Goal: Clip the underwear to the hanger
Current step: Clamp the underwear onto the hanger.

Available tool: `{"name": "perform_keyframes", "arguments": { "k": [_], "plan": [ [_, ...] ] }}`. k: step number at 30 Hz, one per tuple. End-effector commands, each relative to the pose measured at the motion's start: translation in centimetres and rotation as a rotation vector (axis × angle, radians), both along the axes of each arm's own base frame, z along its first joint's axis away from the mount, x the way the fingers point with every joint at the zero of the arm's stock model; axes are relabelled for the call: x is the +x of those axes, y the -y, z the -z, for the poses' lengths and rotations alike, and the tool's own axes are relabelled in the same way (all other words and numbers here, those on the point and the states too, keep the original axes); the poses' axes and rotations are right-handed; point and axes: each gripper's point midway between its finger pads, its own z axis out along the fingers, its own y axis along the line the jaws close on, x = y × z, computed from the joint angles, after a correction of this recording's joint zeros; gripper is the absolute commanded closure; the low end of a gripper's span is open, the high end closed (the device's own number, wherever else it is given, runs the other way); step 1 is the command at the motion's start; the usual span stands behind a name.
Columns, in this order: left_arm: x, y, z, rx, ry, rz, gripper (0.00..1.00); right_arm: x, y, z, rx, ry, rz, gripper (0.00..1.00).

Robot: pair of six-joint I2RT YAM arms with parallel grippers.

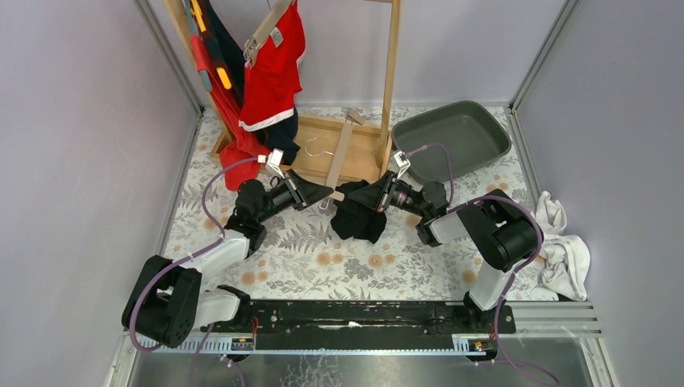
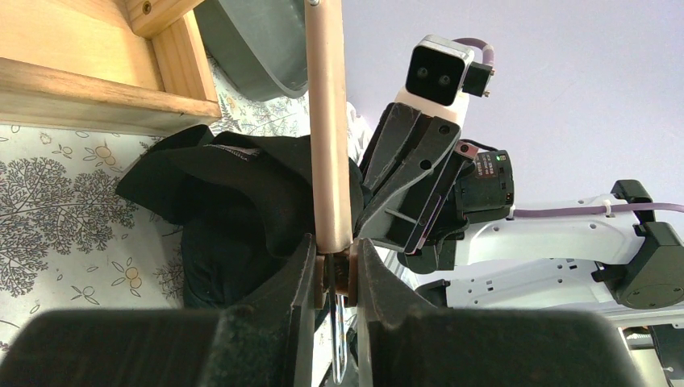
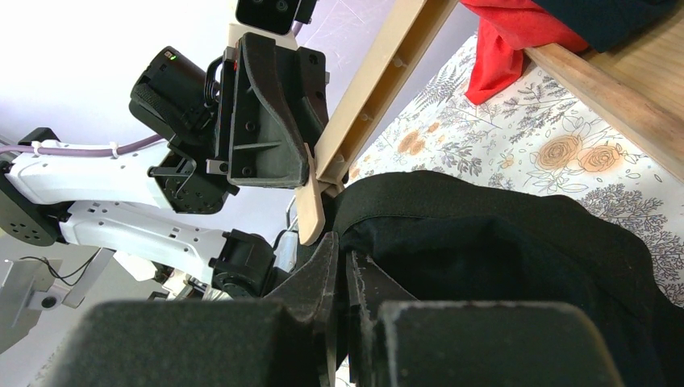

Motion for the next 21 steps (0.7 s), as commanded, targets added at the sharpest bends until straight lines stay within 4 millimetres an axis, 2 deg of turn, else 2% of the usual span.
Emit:
{"name": "perform_keyframes", "arguments": {
  "k": [1, 11, 21],
  "plan": [
    [0.0, 0.1, -2.8, -0.043, 0.101, 0.012, 1.00, -0.2, -0.1, -3.6, 0.080, 0.152, -0.013, 1.00],
    [0.1, 0.2, -2.0, -0.037, 0.087, 0.015, 1.00, 0.0, -0.2, -3.9, 0.084, 0.156, -0.012, 1.00],
    [0.0, 0.2, -1.6, -0.028, 0.085, 0.018, 0.77, -0.2, -0.1, -3.2, 0.075, 0.139, -0.011, 1.00]
  ]
}}
